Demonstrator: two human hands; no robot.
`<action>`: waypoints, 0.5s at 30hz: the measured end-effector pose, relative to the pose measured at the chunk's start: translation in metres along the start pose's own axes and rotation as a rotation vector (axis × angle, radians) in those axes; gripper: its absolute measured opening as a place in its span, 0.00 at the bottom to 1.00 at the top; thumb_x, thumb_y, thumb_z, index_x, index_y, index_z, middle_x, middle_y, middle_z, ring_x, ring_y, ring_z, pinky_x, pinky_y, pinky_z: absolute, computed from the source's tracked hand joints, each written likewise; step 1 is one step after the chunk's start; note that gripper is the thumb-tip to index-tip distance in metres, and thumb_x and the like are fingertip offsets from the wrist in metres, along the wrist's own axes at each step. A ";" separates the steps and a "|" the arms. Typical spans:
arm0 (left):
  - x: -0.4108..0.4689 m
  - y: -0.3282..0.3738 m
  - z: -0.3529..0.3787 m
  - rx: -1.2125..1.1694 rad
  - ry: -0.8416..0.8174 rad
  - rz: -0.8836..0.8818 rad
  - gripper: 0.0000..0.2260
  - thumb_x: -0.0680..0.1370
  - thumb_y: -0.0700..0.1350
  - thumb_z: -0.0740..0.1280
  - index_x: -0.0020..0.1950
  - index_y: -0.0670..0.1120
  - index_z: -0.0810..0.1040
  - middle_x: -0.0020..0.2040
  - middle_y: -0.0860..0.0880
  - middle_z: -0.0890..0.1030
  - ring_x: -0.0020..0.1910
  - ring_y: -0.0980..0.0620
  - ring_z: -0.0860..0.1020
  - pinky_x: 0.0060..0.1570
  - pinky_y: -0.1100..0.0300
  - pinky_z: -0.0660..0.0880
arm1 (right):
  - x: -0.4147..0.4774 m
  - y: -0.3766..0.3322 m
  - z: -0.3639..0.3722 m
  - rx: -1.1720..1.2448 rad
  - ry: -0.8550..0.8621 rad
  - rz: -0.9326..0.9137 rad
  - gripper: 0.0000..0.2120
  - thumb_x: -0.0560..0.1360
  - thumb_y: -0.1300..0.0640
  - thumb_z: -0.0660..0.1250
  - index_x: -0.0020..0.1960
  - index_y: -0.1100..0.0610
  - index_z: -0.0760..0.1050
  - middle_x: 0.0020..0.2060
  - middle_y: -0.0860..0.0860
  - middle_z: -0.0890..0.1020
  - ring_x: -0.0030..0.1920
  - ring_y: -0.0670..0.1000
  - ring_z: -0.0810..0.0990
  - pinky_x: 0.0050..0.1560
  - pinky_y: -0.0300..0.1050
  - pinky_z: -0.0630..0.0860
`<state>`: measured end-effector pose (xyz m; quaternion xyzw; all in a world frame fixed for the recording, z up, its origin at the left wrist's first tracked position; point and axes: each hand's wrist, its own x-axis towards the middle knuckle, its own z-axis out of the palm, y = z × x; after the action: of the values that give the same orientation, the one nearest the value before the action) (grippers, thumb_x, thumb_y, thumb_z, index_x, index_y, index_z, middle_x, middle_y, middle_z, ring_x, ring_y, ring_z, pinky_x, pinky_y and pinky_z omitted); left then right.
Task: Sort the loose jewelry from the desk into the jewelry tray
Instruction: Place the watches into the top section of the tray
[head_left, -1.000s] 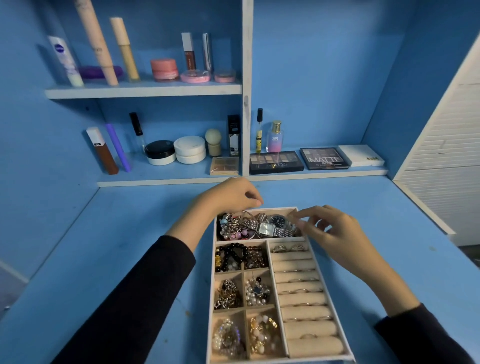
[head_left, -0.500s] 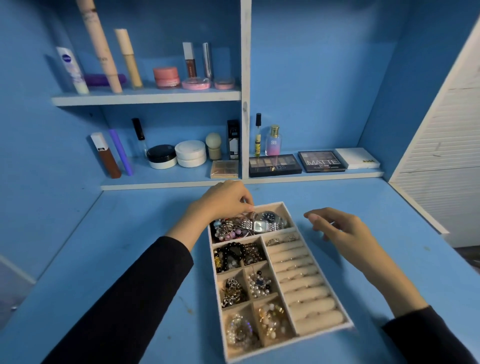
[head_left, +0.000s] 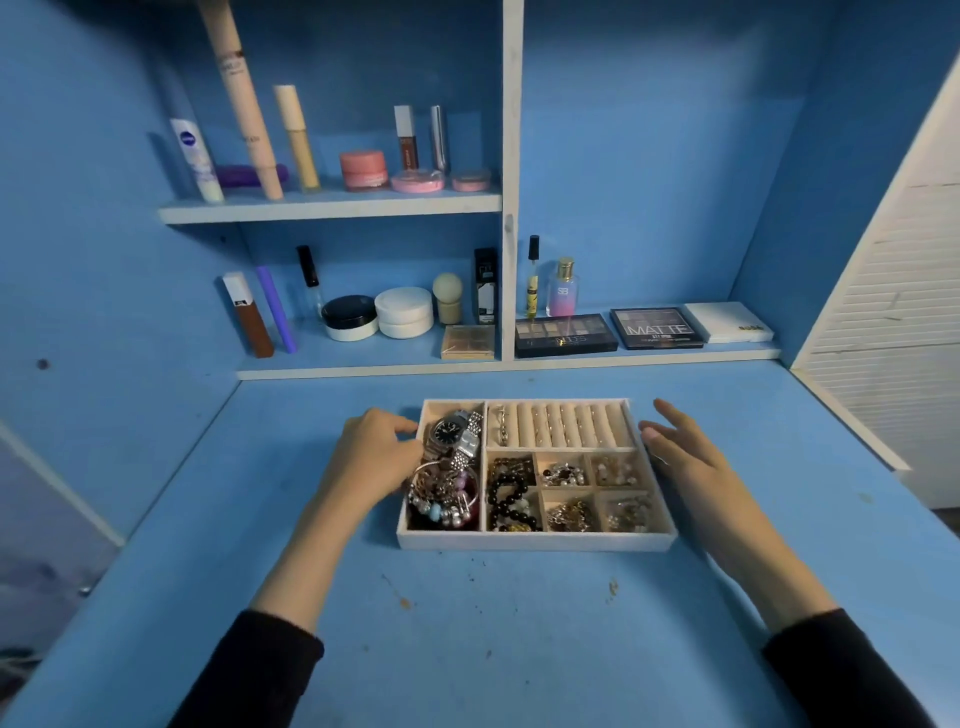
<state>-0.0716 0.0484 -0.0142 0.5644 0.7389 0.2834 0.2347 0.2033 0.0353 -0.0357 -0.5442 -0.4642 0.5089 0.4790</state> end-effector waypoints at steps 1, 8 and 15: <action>-0.007 0.000 0.001 -0.044 -0.002 -0.009 0.11 0.71 0.36 0.65 0.49 0.45 0.83 0.36 0.45 0.82 0.33 0.47 0.81 0.33 0.57 0.81 | -0.001 -0.001 0.001 0.026 -0.012 0.007 0.19 0.80 0.56 0.57 0.70 0.45 0.63 0.63 0.48 0.71 0.61 0.52 0.74 0.63 0.53 0.71; -0.033 -0.010 0.019 -0.035 0.094 0.096 0.10 0.75 0.38 0.62 0.48 0.47 0.82 0.38 0.40 0.79 0.36 0.49 0.73 0.37 0.59 0.66 | -0.008 -0.002 0.003 0.016 -0.023 -0.023 0.21 0.80 0.56 0.57 0.71 0.46 0.62 0.63 0.47 0.70 0.51 0.42 0.74 0.37 0.31 0.73; -0.042 -0.007 0.037 -0.139 0.228 0.045 0.11 0.78 0.36 0.58 0.55 0.38 0.77 0.49 0.43 0.79 0.44 0.48 0.74 0.41 0.60 0.65 | -0.020 0.002 0.002 0.014 -0.068 -0.045 0.19 0.79 0.54 0.58 0.69 0.42 0.64 0.65 0.43 0.69 0.62 0.44 0.70 0.47 0.33 0.69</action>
<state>-0.0410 0.0117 -0.0444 0.5274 0.7266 0.4014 0.1814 0.2002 0.0151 -0.0358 -0.5125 -0.4891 0.5193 0.4779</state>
